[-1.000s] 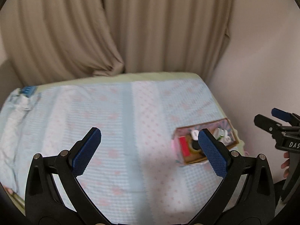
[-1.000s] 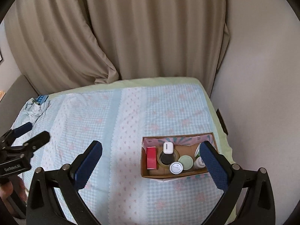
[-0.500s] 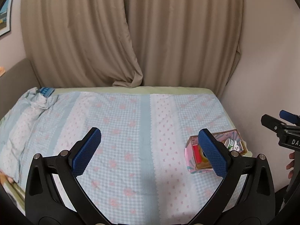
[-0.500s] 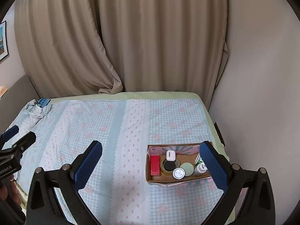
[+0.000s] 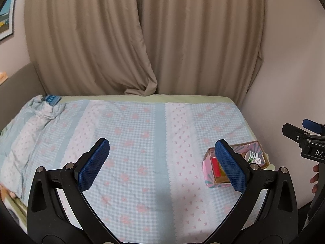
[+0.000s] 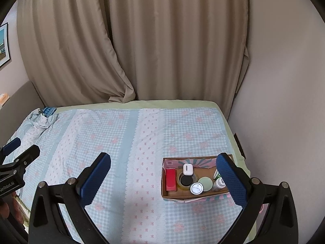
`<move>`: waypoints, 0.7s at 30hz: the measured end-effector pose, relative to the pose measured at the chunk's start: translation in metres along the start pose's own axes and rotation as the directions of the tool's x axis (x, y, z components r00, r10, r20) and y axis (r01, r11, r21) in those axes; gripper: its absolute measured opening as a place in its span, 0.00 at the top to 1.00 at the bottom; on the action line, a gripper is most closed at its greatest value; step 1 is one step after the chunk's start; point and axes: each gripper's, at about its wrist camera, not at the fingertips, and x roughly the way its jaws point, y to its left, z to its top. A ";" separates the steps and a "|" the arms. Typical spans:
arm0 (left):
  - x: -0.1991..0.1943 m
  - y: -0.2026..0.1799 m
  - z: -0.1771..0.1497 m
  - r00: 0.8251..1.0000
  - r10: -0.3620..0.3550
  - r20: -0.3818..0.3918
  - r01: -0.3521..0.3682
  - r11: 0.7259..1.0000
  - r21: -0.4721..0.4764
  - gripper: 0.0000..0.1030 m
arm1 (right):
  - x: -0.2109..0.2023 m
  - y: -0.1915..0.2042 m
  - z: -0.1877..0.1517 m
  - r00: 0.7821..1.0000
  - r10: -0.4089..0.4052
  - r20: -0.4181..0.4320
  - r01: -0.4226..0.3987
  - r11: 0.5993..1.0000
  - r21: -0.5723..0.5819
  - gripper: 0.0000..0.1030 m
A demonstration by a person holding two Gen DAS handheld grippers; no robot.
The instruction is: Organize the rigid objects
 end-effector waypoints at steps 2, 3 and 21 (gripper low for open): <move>0.001 0.000 0.000 1.000 0.003 0.000 -0.003 1.000 -0.002 0.00 | 0.000 0.000 0.000 1.000 0.001 -0.001 -0.001 1.000 -0.001 0.00; 0.001 0.000 0.000 1.000 0.004 -0.002 -0.004 1.000 -0.002 0.00 | 0.000 0.000 0.000 1.000 0.001 -0.001 -0.001 1.000 0.000 0.00; -0.001 -0.002 -0.002 1.000 0.005 0.005 -0.005 1.000 -0.005 0.00 | 0.001 0.001 0.000 1.000 0.003 -0.002 -0.003 1.000 -0.001 0.00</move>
